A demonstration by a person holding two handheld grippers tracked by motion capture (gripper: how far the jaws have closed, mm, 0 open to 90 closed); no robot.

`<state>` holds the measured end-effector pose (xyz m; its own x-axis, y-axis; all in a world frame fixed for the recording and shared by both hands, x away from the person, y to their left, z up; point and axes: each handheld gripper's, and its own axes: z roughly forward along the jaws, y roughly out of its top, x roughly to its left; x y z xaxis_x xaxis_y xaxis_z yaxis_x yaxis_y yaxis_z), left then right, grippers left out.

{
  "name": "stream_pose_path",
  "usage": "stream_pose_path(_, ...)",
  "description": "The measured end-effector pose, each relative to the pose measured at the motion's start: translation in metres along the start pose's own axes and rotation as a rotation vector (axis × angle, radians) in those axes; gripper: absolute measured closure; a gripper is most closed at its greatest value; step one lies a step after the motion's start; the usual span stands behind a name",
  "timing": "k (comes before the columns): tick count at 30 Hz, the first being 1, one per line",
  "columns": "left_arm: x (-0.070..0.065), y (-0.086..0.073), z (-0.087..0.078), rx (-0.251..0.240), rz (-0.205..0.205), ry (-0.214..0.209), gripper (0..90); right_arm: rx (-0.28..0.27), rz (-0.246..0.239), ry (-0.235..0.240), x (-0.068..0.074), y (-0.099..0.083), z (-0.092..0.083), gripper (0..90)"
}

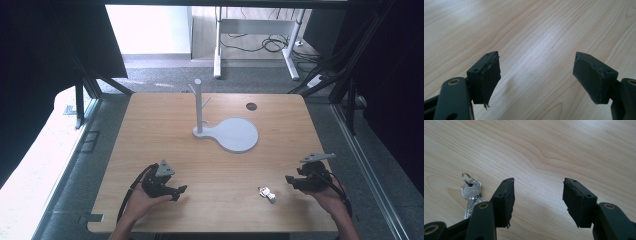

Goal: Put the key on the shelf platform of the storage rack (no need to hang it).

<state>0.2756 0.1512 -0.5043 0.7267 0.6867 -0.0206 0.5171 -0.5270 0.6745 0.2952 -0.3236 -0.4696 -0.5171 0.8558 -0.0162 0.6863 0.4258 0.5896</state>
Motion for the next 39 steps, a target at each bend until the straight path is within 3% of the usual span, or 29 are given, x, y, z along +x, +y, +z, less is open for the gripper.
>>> stream_pose_path(7, -0.006, 0.003, -0.003, -0.007, 0.016, 0.007, 22.3, 0.052, -0.035, 0.036, 0.009, 0.006, 0.003, 44.3)
stream_pose_path(19, -0.002, 0.0, 0.002, 0.01, 0.008, 0.017, 22.3, 0.114, -0.082, 0.1, 0.029, 0.015, 0.007, 47.3)
stream_pose_path(28, -0.002, 0.001, 0.001, 0.003, 0.005, 0.006, 22.2, 0.145, -0.097, 0.136, 0.044, 0.021, 0.013, 50.0)
stream_pose_path(39, 0.0, -0.001, 0.004, 0.015, -0.001, 0.006, 22.2, 0.164, -0.1, 0.163, 0.051, 0.028, 0.02, 54.3)
